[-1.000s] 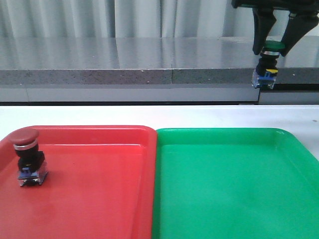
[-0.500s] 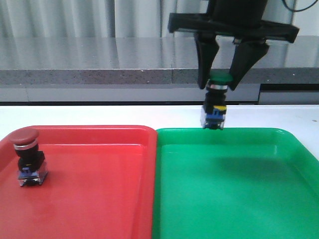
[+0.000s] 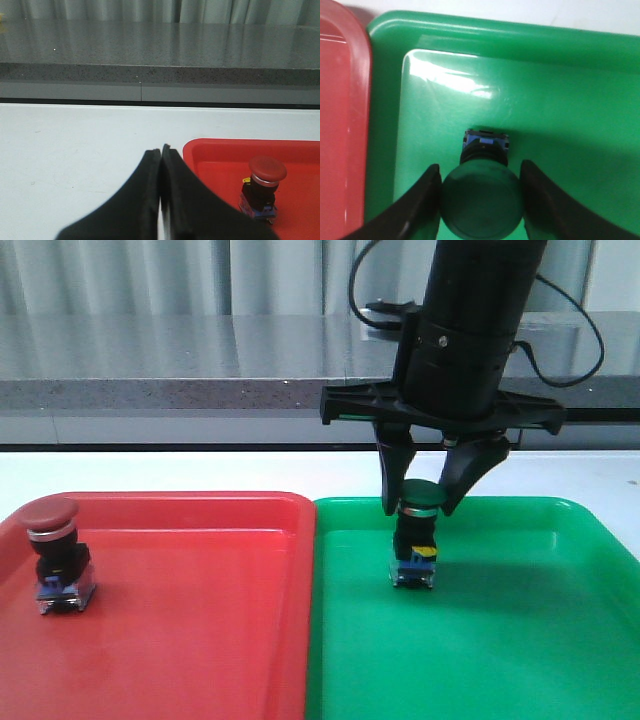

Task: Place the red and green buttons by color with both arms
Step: 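Set the green button in the green tray, open, raise right gripper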

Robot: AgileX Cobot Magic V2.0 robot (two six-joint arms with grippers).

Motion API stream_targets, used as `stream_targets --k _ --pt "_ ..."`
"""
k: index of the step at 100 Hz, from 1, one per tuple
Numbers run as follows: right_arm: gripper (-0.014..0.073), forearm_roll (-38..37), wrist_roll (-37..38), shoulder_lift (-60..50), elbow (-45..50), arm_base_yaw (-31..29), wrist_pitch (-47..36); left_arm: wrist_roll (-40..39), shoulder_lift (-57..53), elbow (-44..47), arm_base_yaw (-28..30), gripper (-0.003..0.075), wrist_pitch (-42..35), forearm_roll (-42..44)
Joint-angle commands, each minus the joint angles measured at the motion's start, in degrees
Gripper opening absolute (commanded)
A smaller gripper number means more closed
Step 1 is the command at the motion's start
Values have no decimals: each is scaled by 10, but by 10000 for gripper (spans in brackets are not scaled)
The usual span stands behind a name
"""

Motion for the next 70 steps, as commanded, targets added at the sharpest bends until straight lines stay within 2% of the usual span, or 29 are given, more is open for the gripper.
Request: stream_targets --k 1,6,13,25,35,70 --pt "98 0 0 -16 -11 0 4 -1 -18 7 0 -20 -49 -3" --pt "120 0 0 -12 -11 0 12 -1 -18 7 0 -20 -49 -3" --pt "207 0 0 -11 -11 0 17 -1 -18 7 0 -20 -49 -3" --pt "473 0 -2 -11 -11 0 12 -1 -18 7 0 -20 -49 -3" --pt "598 0 -2 -11 -11 0 -2 -1 -18 7 0 -20 -49 -3" --pt "605 0 -3 -64 -13 0 7 -1 -18 7 0 -20 -49 -3"
